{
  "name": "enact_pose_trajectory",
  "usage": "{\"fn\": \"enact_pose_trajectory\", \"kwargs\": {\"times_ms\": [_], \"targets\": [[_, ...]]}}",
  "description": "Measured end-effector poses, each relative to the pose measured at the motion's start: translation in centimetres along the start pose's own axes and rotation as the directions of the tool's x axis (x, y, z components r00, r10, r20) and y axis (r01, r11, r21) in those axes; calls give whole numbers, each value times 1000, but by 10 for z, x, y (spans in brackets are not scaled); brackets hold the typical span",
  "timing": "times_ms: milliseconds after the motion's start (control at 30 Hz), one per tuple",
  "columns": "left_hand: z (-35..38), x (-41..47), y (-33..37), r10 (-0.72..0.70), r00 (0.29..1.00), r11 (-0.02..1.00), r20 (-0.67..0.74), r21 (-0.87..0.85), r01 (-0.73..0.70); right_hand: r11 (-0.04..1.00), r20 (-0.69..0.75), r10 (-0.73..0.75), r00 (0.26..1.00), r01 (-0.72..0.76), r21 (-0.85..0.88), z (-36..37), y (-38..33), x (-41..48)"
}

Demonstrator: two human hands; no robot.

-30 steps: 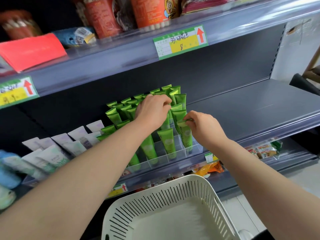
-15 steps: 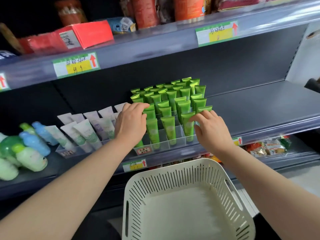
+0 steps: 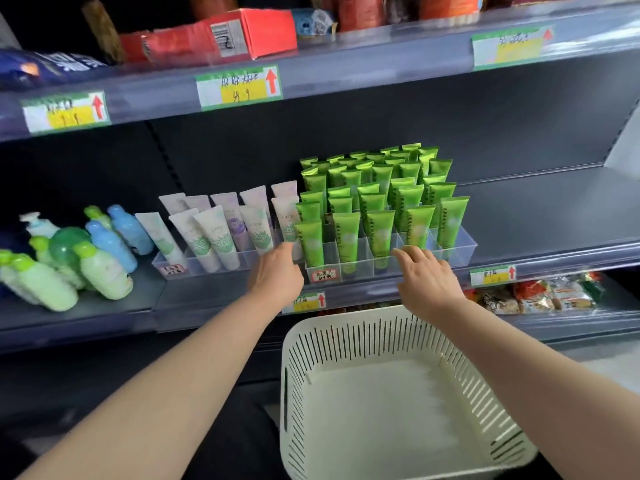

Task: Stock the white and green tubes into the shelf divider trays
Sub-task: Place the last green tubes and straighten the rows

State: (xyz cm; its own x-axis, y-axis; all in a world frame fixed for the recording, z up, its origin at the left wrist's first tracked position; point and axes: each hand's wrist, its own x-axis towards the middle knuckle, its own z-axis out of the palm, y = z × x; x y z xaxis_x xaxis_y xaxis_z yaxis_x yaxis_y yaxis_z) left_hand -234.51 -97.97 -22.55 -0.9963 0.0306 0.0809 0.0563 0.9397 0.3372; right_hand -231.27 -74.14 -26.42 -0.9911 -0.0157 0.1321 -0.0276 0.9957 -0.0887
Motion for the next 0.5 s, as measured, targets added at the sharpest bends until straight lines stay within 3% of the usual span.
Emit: {"fn": "enact_pose_trajectory", "kwargs": {"times_ms": [133,367,500], "targets": [[23,9,-1,-73,979,996,189,-37,82,1000,72,31,997,-30,-6,8,2,-3],[44,23,-1,-108,985,949,134,-281,143,1000,17,12,1000,-12,-22,9,2,-4],[52,28,-5,-208,968,863,138,-439,248,994,-2,9,1000,-9,-106,11,4,-4]]}}
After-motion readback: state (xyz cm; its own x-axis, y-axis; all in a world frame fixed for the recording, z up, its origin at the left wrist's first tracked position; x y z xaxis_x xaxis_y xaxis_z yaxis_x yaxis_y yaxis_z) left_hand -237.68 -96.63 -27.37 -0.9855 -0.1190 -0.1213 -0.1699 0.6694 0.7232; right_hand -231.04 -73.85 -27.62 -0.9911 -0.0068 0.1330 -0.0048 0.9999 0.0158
